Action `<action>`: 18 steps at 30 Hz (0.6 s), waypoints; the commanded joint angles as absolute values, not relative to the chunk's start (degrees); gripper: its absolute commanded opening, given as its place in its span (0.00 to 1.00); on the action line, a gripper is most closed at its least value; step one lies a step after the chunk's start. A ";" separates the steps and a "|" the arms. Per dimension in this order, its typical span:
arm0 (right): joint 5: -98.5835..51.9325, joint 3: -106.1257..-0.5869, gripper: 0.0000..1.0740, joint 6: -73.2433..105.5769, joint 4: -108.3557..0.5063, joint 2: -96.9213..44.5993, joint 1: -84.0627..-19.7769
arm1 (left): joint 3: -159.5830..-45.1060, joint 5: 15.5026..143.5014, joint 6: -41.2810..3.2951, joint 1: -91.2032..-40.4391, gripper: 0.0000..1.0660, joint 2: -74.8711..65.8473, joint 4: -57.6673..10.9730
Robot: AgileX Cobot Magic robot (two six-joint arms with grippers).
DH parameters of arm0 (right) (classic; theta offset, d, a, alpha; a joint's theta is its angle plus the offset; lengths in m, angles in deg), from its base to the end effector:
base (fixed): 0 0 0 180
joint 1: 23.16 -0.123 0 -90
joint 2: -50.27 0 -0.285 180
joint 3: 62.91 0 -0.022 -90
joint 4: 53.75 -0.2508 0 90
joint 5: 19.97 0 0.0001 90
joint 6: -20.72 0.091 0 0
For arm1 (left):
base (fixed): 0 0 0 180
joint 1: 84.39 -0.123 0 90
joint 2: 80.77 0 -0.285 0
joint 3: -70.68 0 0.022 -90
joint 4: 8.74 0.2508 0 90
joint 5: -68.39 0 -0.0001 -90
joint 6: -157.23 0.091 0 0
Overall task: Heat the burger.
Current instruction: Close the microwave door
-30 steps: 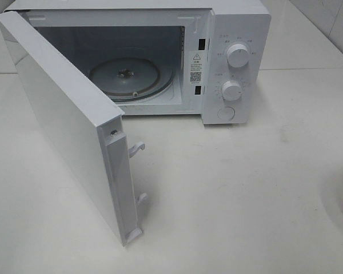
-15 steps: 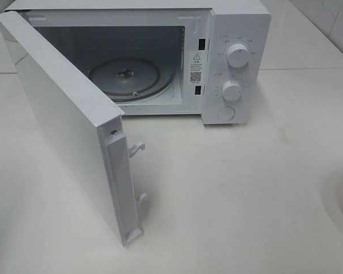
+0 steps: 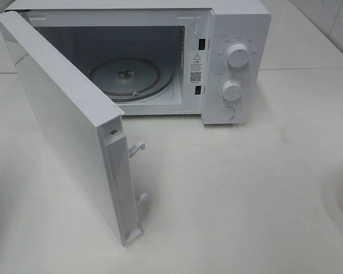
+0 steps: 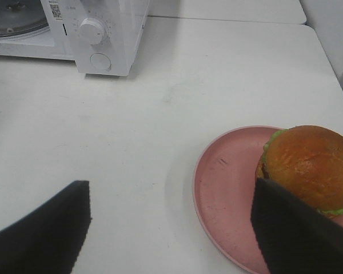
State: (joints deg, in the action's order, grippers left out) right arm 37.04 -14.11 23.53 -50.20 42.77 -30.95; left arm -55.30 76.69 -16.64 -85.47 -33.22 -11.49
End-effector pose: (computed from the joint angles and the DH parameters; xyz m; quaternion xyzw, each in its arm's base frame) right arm -0.0020 -0.0050 0.2817 -0.0361 0.8342 0.0199 0.5499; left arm 0.1433 0.0021 0.2735 0.0186 0.8182 0.0197 0.5742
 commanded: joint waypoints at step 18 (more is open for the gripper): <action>37.09 -14.05 0.71 23.13 -50.14 44.43 -30.55 | -46.37 29.94 -21.06 -85.13 0.00 -7.03 -0.83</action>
State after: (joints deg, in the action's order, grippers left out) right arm 37.04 -14.11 23.53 -50.20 42.77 -30.95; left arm -46.42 33.67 -18.71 -85.47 -9.95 -3.58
